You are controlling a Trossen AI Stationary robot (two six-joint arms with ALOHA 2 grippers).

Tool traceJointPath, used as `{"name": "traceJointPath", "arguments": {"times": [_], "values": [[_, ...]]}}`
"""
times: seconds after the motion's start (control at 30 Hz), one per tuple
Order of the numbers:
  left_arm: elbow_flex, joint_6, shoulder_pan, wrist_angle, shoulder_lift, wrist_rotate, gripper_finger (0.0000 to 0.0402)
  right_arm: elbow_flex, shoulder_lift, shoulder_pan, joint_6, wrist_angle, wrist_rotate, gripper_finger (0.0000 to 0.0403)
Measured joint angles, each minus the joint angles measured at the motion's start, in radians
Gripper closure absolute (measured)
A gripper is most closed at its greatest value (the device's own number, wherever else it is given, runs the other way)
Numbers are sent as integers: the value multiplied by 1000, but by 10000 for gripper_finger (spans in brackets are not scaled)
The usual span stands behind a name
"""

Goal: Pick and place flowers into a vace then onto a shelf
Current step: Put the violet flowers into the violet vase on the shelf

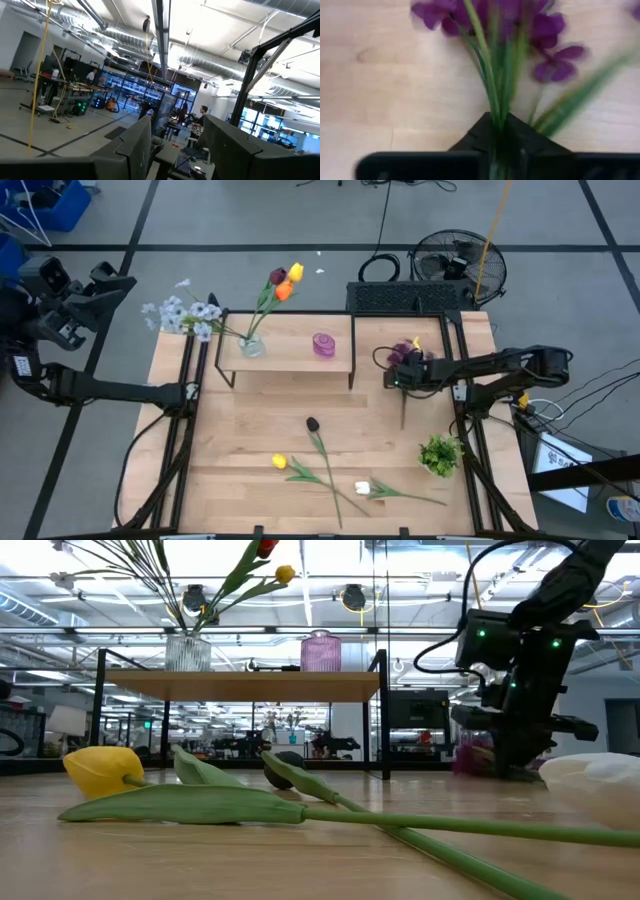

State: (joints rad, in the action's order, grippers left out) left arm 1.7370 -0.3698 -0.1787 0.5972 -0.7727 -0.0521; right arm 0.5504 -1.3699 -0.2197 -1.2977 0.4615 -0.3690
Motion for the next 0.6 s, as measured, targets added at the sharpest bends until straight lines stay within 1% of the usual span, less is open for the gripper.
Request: {"name": "traceJointPath", "arguments": {"times": [0.03, 0.07, 0.13, 0.23, 0.33, 0.4, 0.5, 0.53, 0.6], "values": [[0, 2, 0, 0, 0, 0, 215, -1, 13, 3, 22, -1, 6, 385], [0, 2, 0, 0, 0, 0, 215, -1, 33, 6, 38, -1, 13, 390], [0, 1, 0, 0, 0, 0, 215, -5, 84, 20, 61, 7, 46, 389], [0, -3, 0, 4, 0, 0, 215, -4, 208, 55, 113, 4, 54, 395], [0, -4, 0, 4, 0, 0, 215, -4, 358, 109, 129, -11, 21, 397], [0, 1, 0, 4, 0, 0, 215, -4, 464, 154, 128, -40, -40, 397], [0, 2, 0, 4, 0, 0, 215, -4, 613, 215, 158, -129, -190, 399], [0, 2, 0, 4, 0, 1, 215, -4, 659, 233, 206, -194, -239, 399], [0, 2, 0, 4, 0, 1, 215, -4, 735, 263, 366, -367, -297, 399]]}}
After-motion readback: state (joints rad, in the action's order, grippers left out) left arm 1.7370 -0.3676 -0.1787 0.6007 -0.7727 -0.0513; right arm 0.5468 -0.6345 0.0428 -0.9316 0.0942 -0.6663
